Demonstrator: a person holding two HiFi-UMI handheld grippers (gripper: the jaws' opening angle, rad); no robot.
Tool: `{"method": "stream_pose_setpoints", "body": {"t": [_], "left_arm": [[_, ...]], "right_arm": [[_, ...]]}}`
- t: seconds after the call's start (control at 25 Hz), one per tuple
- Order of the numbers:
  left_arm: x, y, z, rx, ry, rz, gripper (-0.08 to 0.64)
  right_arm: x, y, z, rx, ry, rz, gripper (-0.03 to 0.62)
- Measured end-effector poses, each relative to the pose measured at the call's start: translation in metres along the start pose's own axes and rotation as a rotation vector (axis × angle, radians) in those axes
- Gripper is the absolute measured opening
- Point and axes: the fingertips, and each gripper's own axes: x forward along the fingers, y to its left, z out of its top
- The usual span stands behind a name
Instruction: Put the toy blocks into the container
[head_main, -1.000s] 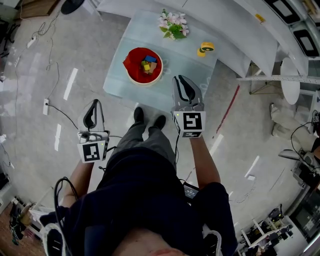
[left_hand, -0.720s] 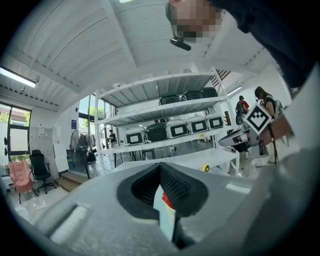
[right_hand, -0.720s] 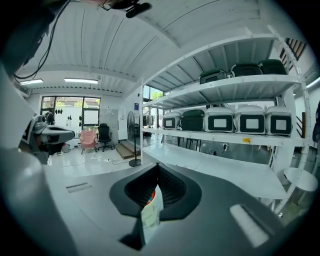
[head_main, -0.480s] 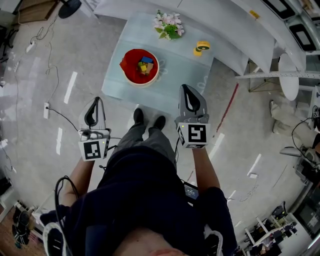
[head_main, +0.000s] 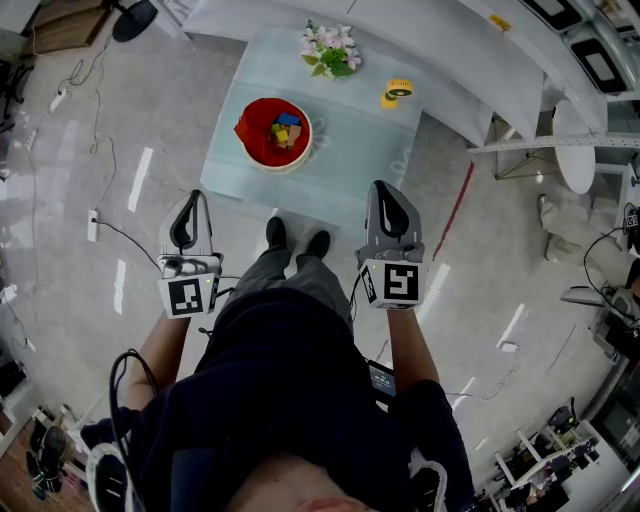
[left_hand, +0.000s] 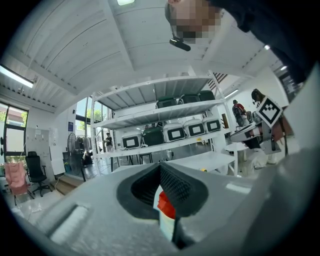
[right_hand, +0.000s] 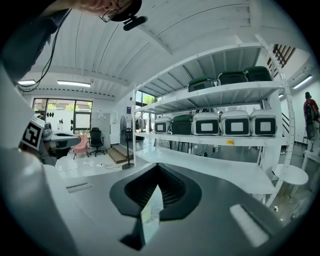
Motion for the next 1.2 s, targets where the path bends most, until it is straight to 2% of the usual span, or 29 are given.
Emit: {"method": "stream_pose_setpoints", "body": {"t": [0.32, 0.6, 0.84, 1.04, 1.2], "left_arm": [[0.003, -0.007, 0.004, -0.005, -0.011, -0.02, 0.001], [0.006, -0.014, 0.01, -0.018, -0.022, -0.041, 0.002], [0.005, -0.017, 0.01, -0.027, -0.025, -0.046, 0.002], [0.001, -0.015, 0.005, 0.006, -0.022, -0.054, 0.002], [0.002, -0.018, 0.012, -0.026, -0.028, -0.046, 0.001]], "right_arm": [[-0.018, -0.009, -0.004, -0.026, -0.002, -0.053, -0.002], [-0.027, -0.009, -0.004, -0.086, -0.013, -0.091, -0.002], [-0.029, -0.008, -0.006, -0.09, -0.012, -0.099, -0.003], [-0.031, -0.009, -0.004, -0.091, -0.011, -0.104, -0.003], [-0.034, -0.011, -0.006, -0.095, -0.008, -0.111, -0.003]]}}
